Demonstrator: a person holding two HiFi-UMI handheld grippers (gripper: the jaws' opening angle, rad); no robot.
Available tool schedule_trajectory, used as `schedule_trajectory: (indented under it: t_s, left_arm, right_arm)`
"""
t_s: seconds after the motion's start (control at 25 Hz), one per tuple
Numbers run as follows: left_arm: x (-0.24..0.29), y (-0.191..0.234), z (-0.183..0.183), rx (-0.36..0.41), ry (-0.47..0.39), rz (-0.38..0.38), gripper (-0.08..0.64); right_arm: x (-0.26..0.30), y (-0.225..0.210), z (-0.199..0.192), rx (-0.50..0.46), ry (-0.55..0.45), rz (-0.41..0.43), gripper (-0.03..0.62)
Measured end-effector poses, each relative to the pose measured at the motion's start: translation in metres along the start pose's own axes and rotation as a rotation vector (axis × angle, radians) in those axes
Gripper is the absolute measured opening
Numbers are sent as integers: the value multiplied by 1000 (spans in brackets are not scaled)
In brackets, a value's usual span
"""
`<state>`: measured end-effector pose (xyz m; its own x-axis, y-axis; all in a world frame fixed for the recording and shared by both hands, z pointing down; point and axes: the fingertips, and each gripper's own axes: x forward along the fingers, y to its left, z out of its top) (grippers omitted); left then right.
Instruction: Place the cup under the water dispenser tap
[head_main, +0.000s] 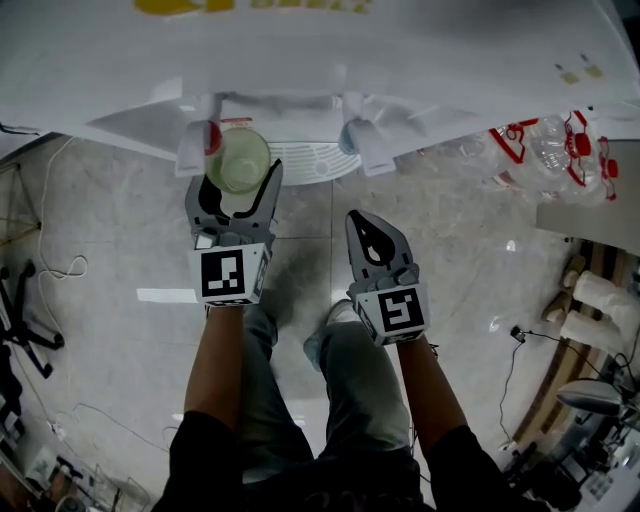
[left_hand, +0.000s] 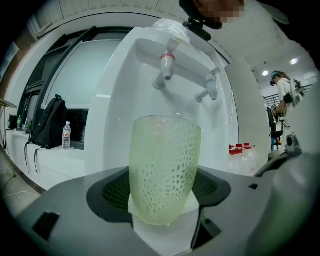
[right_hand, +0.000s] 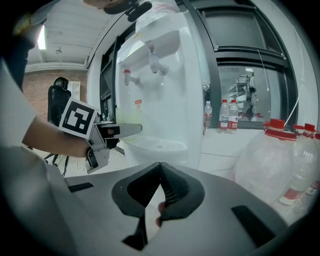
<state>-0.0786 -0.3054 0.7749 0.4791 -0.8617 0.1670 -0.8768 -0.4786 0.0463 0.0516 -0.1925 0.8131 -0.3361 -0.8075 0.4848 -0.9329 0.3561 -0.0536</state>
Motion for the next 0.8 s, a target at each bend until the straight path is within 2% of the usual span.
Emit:
schedule_trajectory:
  t_s: [0.2,0.4,0.68,0.8]
  left_arm:
    - [9,-2,-1,13,-29,-5,360]
    - [11,0,-2,25,-26,4,360]
    - [9,0,-7,14,4,6,360]
    - [7,-2,-8,18,11,-2,373]
  right_arm:
    - [2,-8,-8,5,-2,-20,15]
    - [5,-10,-12,5,3,-21,15]
    - [6,-11,-2,0,-46,-24,15]
    - [5,-9,-8,3,-8,-11,15]
